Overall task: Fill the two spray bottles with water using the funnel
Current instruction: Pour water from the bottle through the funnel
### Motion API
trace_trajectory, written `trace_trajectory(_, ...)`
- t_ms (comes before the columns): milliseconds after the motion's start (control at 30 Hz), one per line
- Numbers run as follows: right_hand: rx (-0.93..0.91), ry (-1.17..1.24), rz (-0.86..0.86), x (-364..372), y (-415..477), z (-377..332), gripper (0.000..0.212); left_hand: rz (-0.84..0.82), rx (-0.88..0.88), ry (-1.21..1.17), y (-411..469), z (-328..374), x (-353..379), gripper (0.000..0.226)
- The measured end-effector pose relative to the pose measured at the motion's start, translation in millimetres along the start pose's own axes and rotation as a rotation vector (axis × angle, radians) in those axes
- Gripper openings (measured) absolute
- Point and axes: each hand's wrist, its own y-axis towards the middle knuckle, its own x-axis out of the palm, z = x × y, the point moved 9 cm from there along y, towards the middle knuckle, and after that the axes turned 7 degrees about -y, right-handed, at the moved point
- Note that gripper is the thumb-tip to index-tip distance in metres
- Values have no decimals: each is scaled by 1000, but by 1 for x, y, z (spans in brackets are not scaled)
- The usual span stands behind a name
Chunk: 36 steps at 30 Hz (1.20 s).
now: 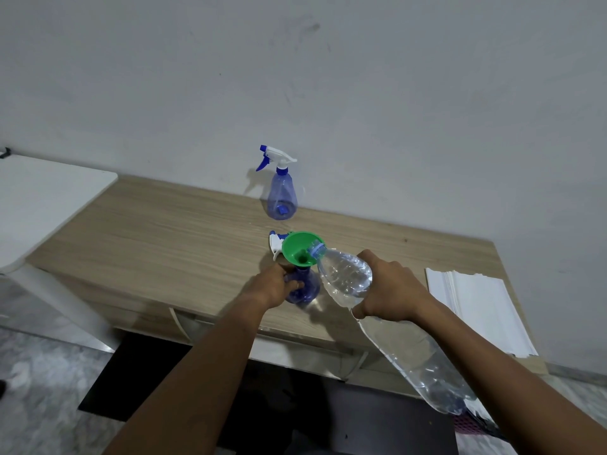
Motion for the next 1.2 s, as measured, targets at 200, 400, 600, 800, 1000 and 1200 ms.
trace_trajectory(200, 0, 72, 58, -5, -1, 0, 85, 23, -6, -33, -21, 23, -4, 50)
trace_trajectory(400, -6, 281, 244, -25, 0, 5, 80, 16, -11, -9, -20, 19, -4, 42)
trace_trajectory(600, 33, 613, 538, -50, 6, 22, 72, 19, -14, 23, -8, 6, -4, 44)
trace_trajectory(800, 205, 788, 778, -46, 23, 53, 76, 29, -27, 92, -30, 30, -9, 33)
trace_trajectory(1000, 234, 816, 844, -43, 42, 67, 87, 52, -36, 141, -42, 46, -10, 33)
trace_trajectory(1200, 214, 815, 816, -38, 53, 73, 98, 15, -3, 158, -51, 52, -8, 29)
